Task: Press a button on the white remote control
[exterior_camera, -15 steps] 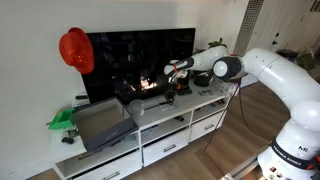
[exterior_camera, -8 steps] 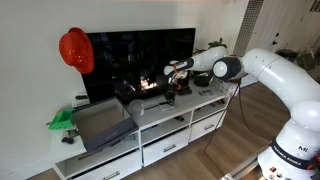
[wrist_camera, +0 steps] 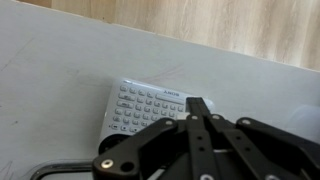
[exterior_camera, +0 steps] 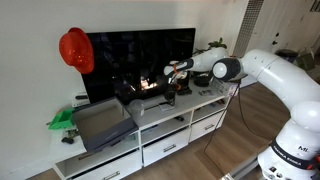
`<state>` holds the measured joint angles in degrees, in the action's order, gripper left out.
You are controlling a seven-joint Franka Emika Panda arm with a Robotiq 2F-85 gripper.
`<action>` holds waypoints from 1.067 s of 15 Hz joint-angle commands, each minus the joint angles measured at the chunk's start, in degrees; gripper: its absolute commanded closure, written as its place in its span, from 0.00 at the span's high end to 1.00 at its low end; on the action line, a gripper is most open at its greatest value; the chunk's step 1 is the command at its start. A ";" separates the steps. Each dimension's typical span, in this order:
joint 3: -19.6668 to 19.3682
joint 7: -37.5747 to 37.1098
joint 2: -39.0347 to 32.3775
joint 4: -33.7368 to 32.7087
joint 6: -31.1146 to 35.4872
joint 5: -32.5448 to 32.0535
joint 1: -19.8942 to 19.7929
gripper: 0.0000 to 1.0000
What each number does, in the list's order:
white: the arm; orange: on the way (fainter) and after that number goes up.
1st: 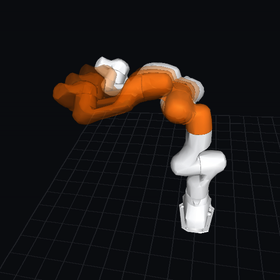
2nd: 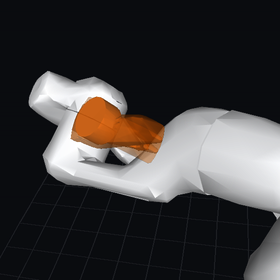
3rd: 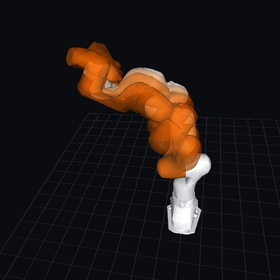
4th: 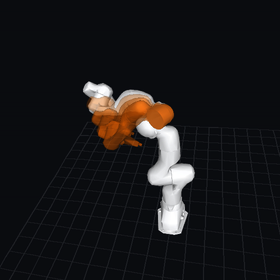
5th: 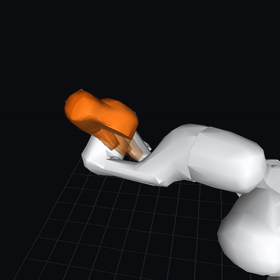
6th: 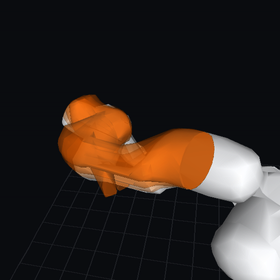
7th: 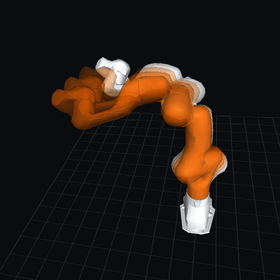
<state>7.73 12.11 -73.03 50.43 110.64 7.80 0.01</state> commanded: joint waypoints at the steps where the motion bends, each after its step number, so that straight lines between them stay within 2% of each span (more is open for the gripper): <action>1: 0.72 0.94 -3.02 -4.87 -2.37 0.30 -0.30 0.00; 11: 1.25 1.25 -7.27 -11.21 -4.36 0.55 -0.19 0.00; 16: 1.74 1.30 -8.05 -12.31 -4.94 0.54 -0.16 0.00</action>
<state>8.61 12.56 -78.90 42.02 107.89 7.80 0.01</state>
